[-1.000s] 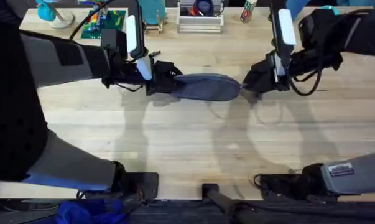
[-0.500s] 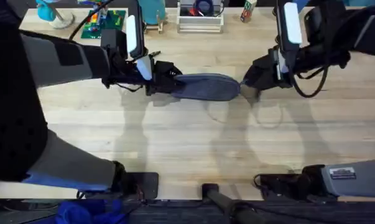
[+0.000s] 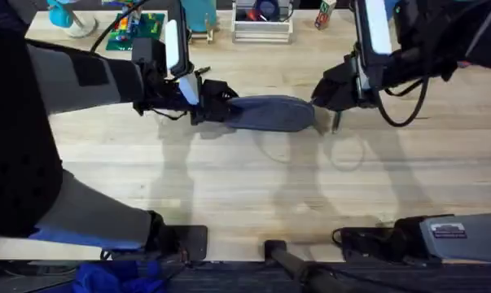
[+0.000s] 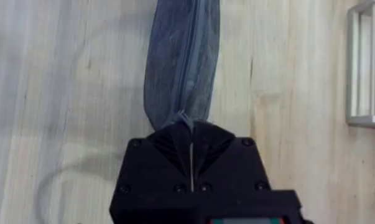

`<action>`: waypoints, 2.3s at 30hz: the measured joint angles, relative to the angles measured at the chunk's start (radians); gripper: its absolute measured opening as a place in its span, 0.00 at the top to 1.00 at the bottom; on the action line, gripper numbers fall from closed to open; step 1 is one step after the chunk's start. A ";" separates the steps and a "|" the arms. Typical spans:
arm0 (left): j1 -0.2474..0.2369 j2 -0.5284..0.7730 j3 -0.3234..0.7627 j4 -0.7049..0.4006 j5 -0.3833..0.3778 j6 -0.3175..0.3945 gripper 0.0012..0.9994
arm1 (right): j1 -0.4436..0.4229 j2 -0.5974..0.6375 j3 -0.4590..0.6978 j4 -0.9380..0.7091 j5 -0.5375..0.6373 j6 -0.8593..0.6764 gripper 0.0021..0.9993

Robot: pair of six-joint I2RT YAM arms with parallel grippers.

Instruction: Unzip the bag, pick up the pens from the table one at a time and place them inside, then zip the bag closed.

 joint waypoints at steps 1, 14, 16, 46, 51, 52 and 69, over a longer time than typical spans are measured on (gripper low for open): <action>0.000 0.000 0.000 0.000 0.000 0.000 0.96 | 0.004 0.000 0.006 -0.001 0.000 0.001 0.97; 0.000 0.000 0.002 0.000 -0.003 0.000 0.96 | 0.083 0.000 0.048 0.023 0.007 0.019 0.97; 0.000 0.000 0.002 0.000 -0.004 0.000 0.96 | 0.098 0.000 0.048 0.038 0.008 0.023 0.97; 0.002 0.000 0.003 -0.004 -0.004 0.000 0.96 | 0.279 0.002 0.049 0.219 0.035 0.147 0.97; 0.002 0.000 0.003 -0.005 -0.003 0.000 0.96 | 0.311 0.022 0.049 0.258 0.034 0.159 0.97; 0.002 0.000 0.003 -0.005 -0.002 0.000 0.96 | 0.318 0.027 0.049 0.266 0.033 0.162 0.97; 0.003 0.000 0.003 -0.008 0.001 0.000 0.96 | 0.393 0.062 0.049 0.359 0.034 0.204 0.97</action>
